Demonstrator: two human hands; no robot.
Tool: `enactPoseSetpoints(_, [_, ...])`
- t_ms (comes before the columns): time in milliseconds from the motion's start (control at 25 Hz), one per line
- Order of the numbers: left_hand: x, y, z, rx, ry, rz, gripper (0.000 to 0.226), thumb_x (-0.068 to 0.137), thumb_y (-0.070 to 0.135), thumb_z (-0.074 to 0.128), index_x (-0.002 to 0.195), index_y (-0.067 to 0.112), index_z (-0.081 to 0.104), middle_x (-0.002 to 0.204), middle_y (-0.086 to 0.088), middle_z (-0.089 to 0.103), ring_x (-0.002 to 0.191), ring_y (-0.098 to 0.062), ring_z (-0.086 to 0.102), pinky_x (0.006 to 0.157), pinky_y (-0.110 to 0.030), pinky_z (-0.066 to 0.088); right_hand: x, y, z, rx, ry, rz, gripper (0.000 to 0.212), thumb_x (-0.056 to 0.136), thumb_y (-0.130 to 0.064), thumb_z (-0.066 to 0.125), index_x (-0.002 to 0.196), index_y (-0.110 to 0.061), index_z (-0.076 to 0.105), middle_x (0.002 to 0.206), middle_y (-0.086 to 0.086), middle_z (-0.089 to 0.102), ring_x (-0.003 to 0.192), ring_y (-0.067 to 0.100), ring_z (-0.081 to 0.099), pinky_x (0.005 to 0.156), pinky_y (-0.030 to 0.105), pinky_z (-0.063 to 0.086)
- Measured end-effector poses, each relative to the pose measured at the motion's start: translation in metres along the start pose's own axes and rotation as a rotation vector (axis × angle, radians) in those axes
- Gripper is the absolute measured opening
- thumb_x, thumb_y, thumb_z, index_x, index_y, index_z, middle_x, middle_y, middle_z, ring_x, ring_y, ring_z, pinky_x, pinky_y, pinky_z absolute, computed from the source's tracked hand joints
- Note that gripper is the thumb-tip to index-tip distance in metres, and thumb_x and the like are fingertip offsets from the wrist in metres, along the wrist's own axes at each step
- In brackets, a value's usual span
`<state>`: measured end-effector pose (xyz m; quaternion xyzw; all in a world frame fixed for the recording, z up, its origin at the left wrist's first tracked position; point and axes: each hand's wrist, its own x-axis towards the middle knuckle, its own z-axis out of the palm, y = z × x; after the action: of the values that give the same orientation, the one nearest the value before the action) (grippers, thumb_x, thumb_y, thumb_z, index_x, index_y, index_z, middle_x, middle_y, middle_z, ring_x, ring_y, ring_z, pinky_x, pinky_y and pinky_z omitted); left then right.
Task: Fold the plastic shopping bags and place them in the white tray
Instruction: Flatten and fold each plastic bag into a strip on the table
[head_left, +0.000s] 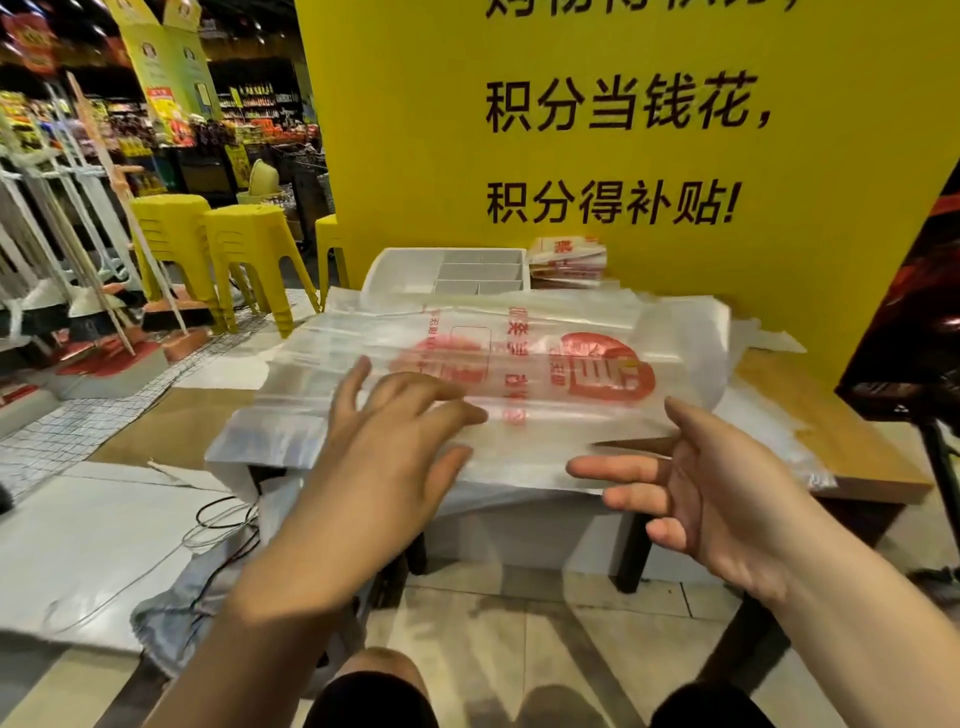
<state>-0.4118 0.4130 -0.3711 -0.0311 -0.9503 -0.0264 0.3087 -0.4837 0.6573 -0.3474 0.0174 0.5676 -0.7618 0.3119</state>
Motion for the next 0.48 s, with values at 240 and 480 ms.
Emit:
enactPoseSetpoints(240, [0.002, -0.011, 0.005, -0.069, -0.01, 0.034, 0.015, 0.098, 0.029, 0.05, 0.1, 0.03, 0.066, 0.099, 0.017, 0.066, 0.105, -0.007, 0.058, 0.111, -0.03, 0.021, -0.013, -0.001, -0.026, -0.027, 0.114, -0.048, 0.075, 0.102, -0.058, 0.021, 0.113, 0.003, 0.063, 0.086, 0.026, 0.073, 0.034, 0.013, 0.053, 0.027, 0.016, 0.035])
enactPoseSetpoints(480, [0.011, -0.009, -0.002, -0.11, -0.104, 0.023, 0.015, 0.101, 0.036, 0.044, 0.105, 0.027, 0.056, 0.093, 0.01, 0.067, 0.085, -0.018, 0.061, 0.067, -0.03, 0.036, -0.037, 0.004, -0.018, -0.472, 0.118, -0.38, 0.038, 0.095, -0.048, 0.053, 0.11, -0.017, 0.07, 0.081, 0.004, 0.073, 0.048, 0.015, 0.057, 0.037, 0.022, 0.039])
